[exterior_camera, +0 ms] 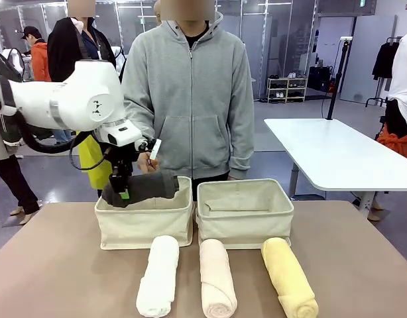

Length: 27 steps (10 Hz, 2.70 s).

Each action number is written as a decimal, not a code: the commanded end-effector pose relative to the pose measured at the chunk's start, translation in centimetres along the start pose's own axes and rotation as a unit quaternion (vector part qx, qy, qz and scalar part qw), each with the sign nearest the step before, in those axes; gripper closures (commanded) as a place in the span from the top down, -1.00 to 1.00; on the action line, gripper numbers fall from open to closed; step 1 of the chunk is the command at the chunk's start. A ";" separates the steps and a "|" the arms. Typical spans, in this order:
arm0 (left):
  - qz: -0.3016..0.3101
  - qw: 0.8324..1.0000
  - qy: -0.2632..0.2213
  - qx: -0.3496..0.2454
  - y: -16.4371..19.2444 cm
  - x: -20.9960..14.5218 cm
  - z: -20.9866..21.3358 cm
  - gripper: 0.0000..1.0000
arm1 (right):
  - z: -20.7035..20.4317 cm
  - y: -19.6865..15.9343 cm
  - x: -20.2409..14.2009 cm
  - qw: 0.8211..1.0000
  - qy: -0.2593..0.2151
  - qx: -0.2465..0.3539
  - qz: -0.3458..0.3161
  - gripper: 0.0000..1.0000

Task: Divide the towels into two baskets.
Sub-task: Pick up one hotel-folded towel and place it in the Fabric basket indicated by the person, then pick up one hotel-folded towel from the bottom of the table and place it in the Fabric basket indicated by the person.

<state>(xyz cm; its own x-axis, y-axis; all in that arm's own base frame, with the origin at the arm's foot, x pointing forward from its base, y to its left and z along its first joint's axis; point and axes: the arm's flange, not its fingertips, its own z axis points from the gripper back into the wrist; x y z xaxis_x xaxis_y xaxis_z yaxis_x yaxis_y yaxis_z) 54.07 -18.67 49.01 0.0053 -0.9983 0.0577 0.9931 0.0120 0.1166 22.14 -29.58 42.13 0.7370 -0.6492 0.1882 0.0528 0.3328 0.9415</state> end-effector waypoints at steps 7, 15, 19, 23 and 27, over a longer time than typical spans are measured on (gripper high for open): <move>-0.036 0.998 0.050 -0.028 6.1 0.7 -3.0 0.67 | 0.1 0.2 -0.2 1.000 -0.006 0.007 0.003 1.00; -0.040 0.998 0.045 -0.028 5.9 0.9 -3.0 0.83 | 0.1 0.2 -0.2 1.000 -0.006 0.007 0.003 1.00; -0.040 0.998 0.045 -0.028 5.9 0.9 -3.0 0.83 | 0.1 0.2 -0.2 1.000 -0.006 0.007 0.003 1.00; -0.002 0.999 0.000 -0.050 5.9 1.0 -0.3 0.84 | 0.1 0.2 -0.2 1.000 -0.006 0.007 0.003 1.00; 0.185 0.967 -0.154 -0.083 -1.6 -6.7 7.6 0.84 | 0.1 0.2 -0.2 1.000 -0.006 0.007 0.003 1.00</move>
<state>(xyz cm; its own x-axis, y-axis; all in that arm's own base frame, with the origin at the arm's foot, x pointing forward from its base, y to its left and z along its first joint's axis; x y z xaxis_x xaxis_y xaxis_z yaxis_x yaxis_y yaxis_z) 54.97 -14.51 56.51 0.2428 -0.9323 0.2679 0.9701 0.2329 -0.0688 22.09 -29.59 42.20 0.7358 -0.6499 0.1903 0.0509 0.3334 0.9414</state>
